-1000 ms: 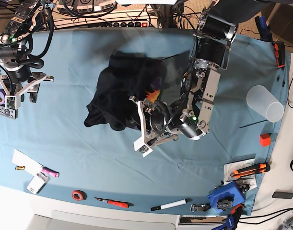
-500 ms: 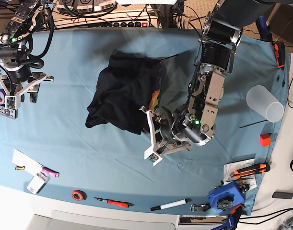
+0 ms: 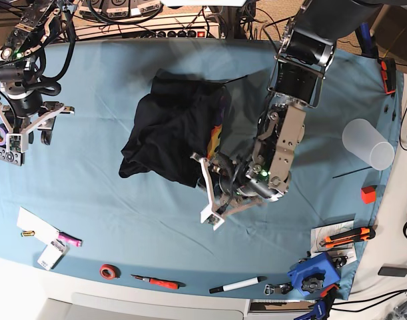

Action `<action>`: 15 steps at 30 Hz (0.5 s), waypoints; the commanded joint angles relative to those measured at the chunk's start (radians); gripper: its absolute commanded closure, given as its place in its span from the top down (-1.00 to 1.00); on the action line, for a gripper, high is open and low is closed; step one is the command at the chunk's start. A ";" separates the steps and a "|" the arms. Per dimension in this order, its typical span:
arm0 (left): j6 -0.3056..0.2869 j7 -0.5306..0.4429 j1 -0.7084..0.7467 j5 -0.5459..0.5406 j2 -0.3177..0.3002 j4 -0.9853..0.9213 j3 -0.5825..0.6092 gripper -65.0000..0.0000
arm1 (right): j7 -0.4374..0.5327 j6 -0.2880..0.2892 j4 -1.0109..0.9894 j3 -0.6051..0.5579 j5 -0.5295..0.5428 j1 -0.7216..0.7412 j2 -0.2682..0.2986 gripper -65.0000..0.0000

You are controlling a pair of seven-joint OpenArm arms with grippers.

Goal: Layout the t-shirt on the table in an organized manner, then fold the t-shirt properly
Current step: 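Press and flatten the folded bundle with the left gripper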

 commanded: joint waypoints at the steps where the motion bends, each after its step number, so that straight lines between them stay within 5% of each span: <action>1: -0.011 0.021 -0.024 -0.068 0.009 0.019 0.000 -0.38 | 0.027 -0.003 0.013 0.003 0.005 0.006 0.014 -0.27; 7: -0.135 0.130 -0.004 -0.403 0.018 0.024 0.000 -0.38 | 0.053 -0.003 0.013 0.003 0.005 0.006 0.014 -0.27; 15: -0.159 0.146 0.071 -0.454 0.043 0.158 0.000 -0.57 | 0.056 -0.003 0.013 0.003 0.005 0.007 0.017 -0.27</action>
